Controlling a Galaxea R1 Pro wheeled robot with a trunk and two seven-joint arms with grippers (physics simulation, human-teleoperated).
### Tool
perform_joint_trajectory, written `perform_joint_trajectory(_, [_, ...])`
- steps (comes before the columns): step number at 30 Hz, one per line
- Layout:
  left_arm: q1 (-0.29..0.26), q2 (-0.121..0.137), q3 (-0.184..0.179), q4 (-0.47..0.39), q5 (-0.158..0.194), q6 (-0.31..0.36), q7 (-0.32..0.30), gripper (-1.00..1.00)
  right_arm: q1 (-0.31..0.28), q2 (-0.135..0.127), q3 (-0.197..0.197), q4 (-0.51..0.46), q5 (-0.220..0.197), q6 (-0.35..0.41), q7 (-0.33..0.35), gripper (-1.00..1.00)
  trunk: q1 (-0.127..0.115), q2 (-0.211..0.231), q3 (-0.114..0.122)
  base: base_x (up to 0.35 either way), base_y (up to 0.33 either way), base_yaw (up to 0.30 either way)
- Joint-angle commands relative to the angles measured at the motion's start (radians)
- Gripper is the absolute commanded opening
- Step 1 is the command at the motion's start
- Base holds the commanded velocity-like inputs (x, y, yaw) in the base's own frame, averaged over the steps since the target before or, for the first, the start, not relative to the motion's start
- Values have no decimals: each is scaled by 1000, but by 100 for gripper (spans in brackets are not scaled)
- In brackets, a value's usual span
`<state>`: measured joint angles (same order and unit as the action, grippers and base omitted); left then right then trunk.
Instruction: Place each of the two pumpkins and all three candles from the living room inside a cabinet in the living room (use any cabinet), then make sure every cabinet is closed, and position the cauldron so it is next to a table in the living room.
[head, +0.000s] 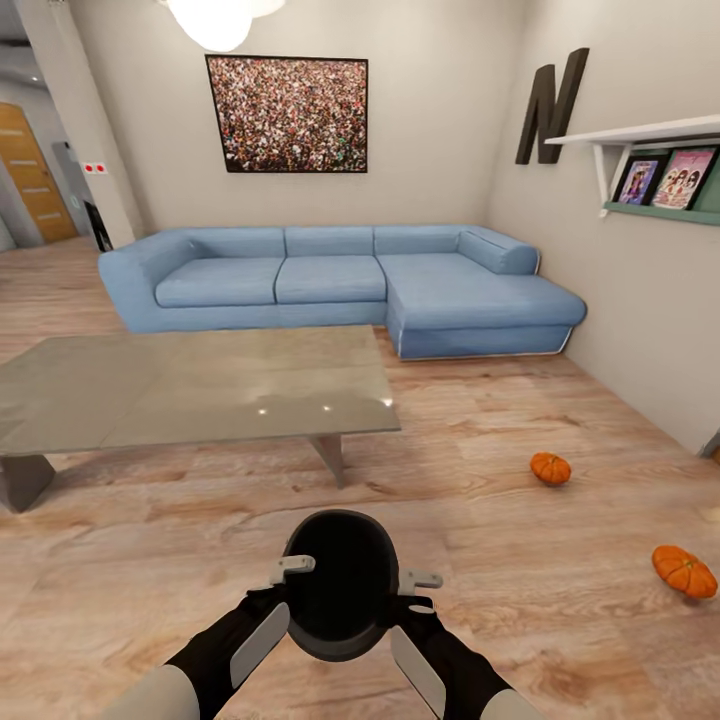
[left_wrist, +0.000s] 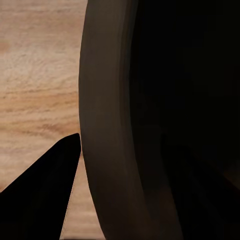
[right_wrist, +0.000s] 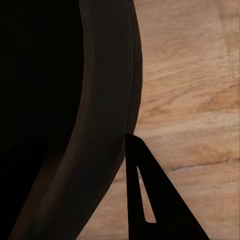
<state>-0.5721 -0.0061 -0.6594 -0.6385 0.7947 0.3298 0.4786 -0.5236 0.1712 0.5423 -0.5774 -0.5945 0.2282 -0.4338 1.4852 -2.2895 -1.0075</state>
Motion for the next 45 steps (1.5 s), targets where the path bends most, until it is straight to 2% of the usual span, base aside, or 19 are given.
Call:
perform_joint_trajectory(1, [-2,1,0,-1,-17,6,8,-100,-1,-1,9,-31,-16,0,-6,-100,0,-1,-1,0,0,278])
perform_joint_trajectory(11, [-2,2,1,-1,-17,7,8,-100,-1,-1,8,-32,-16,0,-6,-100,0,-1,-1,29,7,226])
perform_joint_trajectory(45, [-2,2,3,-1,-17,7,8,-100,-1,-1,8,-35,-16,0,-6,-100,0,-1,-1,237,118,3])
